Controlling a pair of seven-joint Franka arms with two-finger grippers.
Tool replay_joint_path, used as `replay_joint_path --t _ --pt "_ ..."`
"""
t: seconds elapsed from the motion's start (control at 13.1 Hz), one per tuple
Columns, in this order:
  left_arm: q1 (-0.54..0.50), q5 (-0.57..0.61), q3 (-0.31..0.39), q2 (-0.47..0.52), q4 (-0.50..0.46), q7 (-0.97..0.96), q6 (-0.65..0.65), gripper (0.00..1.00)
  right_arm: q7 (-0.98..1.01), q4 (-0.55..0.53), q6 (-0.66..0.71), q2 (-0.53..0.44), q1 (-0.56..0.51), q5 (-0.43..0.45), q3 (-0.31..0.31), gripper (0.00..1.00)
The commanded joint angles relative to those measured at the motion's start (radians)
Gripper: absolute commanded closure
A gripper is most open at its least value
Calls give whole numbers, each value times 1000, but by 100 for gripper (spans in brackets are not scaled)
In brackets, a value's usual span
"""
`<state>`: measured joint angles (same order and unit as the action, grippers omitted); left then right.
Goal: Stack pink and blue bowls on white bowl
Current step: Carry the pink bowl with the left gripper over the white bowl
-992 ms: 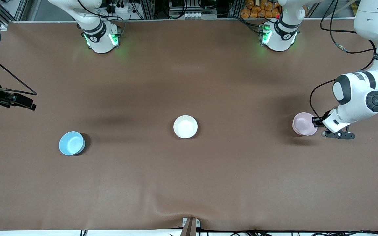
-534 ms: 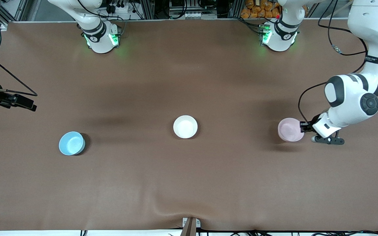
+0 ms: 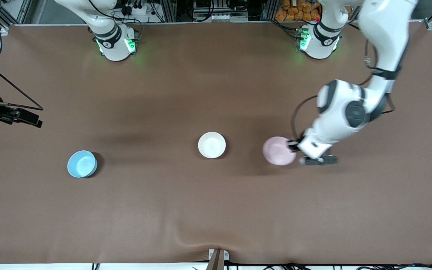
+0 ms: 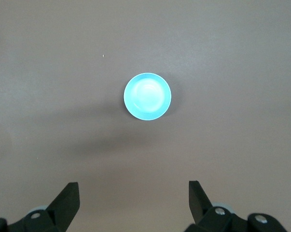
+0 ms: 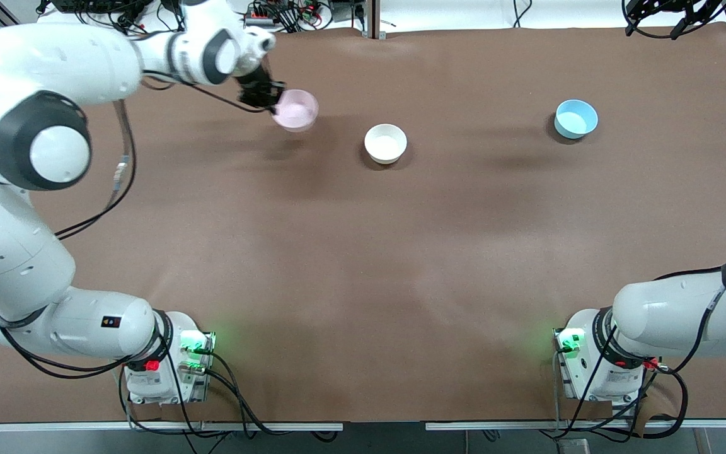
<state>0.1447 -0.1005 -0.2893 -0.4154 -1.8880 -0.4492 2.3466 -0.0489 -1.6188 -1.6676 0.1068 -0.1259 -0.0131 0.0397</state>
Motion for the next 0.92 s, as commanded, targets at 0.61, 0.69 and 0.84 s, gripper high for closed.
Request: replay_joint_path --t 0.61,0.69,0.84 --pt "349 -10 22 -273 394 -413 -110 100 6 -3 -6 -1 0 15 3 0" --pt "345 -10 22 -275 392 -411 -107 100 6 -3 -6 -1 0 15 3 0" --pt "346 -7 24 -287 395 -410 -104 100 6 -3 -6 -1 0 15 2 0"
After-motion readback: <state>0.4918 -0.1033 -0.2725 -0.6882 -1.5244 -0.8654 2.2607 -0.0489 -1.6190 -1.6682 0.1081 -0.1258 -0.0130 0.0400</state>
